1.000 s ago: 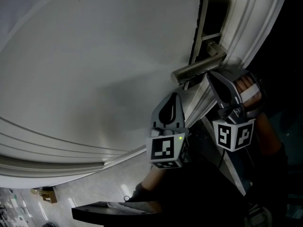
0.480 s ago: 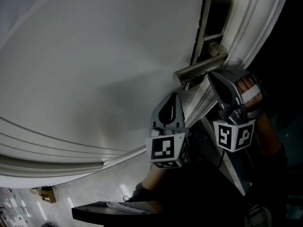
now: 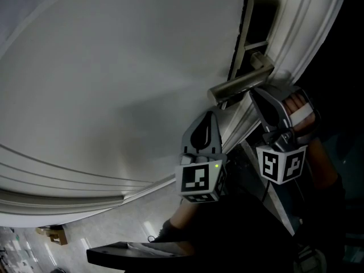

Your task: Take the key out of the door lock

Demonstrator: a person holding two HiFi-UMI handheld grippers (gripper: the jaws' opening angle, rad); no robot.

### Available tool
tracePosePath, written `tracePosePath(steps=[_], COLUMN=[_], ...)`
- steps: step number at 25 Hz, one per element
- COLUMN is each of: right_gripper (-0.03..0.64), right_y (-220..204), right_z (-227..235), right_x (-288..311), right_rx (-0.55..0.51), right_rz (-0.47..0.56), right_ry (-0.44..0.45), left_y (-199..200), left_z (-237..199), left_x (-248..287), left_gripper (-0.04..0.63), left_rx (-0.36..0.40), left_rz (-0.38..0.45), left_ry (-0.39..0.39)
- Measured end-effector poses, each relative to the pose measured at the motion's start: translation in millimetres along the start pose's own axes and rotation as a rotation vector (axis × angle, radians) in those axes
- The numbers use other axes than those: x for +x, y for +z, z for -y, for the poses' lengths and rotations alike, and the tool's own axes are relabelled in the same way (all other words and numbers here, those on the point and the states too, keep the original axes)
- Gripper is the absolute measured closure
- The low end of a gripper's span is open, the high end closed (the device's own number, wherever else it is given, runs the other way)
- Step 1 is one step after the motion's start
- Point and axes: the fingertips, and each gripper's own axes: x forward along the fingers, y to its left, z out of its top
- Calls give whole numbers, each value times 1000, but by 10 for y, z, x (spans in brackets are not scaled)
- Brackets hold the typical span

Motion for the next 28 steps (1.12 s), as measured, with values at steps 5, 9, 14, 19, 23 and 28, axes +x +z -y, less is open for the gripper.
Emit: tracePosePath(steps=[5, 9, 14, 19, 23, 28], right_gripper=[604, 604, 604, 604, 604, 604], right_y=[-1, -6, -7, -3, 1, -4], right_z=[0, -3, -4, -1, 4, -2], right_x=[-3, -6, -4, -6, -7, -11], right_rx=[-4, -23, -23, -5, -13, -21], right_rz=[-1, 6, 2, -4, 1, -1], right_ry=[-1, -3, -3, -2, -5, -8], left_y=[-14, 11, 21, 9, 28, 18], left_z=[4, -11, -10, -4, -1, 0], left_x=[2, 3, 7, 15, 18, 21], left_gripper=[595, 595, 595, 595, 595, 595], left_rx=[-6, -6, -8, -9, -10, -14], left_rz=[-2, 7, 6, 5, 11, 11], left_ry=[-1, 6, 7, 0, 1, 2])
